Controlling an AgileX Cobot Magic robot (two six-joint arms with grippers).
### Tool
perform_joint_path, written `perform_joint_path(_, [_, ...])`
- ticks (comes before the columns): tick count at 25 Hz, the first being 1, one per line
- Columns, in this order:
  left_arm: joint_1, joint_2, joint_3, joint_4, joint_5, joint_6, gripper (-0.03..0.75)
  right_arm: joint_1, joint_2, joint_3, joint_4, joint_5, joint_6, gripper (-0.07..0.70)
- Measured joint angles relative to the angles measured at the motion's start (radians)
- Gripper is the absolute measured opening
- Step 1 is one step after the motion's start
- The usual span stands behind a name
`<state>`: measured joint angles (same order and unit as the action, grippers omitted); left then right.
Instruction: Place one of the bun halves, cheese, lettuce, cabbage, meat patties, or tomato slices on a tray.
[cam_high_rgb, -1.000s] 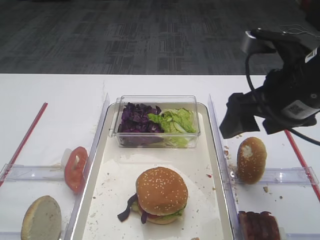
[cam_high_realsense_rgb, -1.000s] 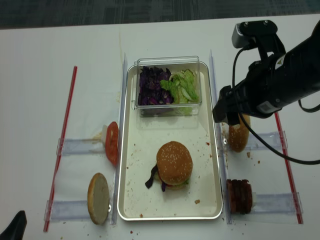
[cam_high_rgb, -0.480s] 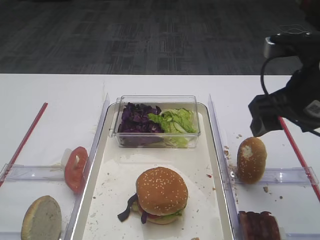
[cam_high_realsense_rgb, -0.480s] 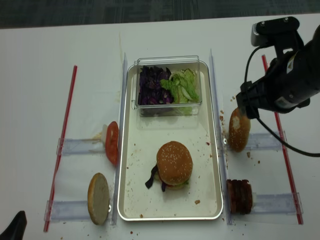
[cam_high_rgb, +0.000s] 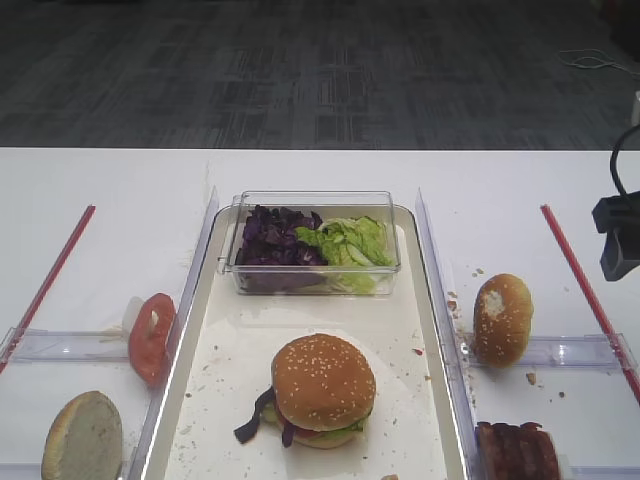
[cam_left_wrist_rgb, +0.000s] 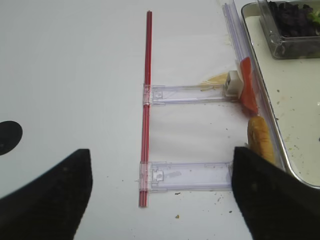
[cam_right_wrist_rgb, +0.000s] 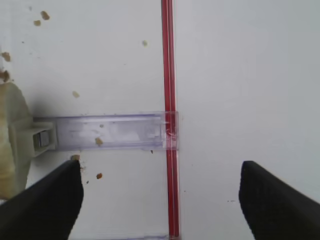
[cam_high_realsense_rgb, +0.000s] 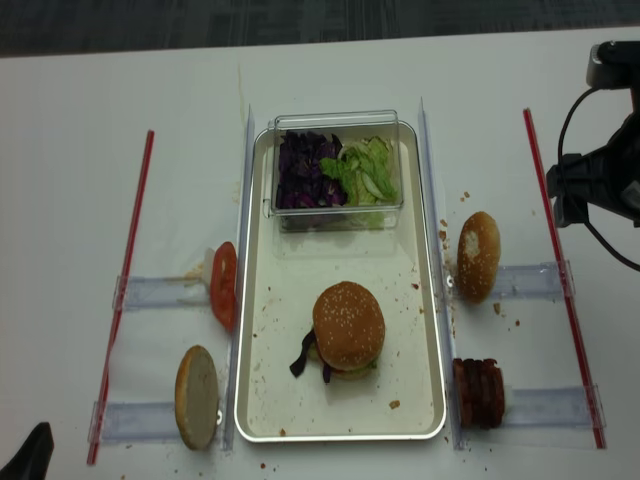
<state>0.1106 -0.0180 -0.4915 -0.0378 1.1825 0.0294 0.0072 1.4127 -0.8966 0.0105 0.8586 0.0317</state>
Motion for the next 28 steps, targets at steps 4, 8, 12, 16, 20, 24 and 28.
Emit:
perform_joint_path(4, [0.0,0.0,0.0,0.0,0.0,0.0,0.561,0.0,-0.009,0.009,0.006,0.041,-0.02,0.66])
perform_joint_path(8, [0.0,0.0,0.0,0.0,0.0,0.0,0.561,0.0,-0.105,0.109,0.01,0.065,-0.032,0.66])
perform_joint_path(12, [0.0,0.0,0.0,0.0,0.0,0.0,0.561,0.0,-0.256,0.243,0.01,0.07,-0.038,0.66])
perform_joint_path(16, [0.0,0.0,0.0,0.0,0.0,0.0,0.561,0.0,-0.401,0.33,0.01,0.1,-0.038,0.66])
perform_joint_path(20, [0.0,0.0,0.0,0.0,0.0,0.0,0.561,0.0,-0.544,0.381,0.0,0.141,-0.038,0.66])
perform_joint_path(24, [0.0,0.0,0.0,0.0,0.0,0.0,0.561,0.0,-0.679,0.386,-0.004,0.168,-0.039,0.66])
perform_joint_path(28, [0.0,0.0,0.0,0.0,0.0,0.0,0.561,0.0,-0.808,0.402,-0.004,0.205,-0.051,0.66])
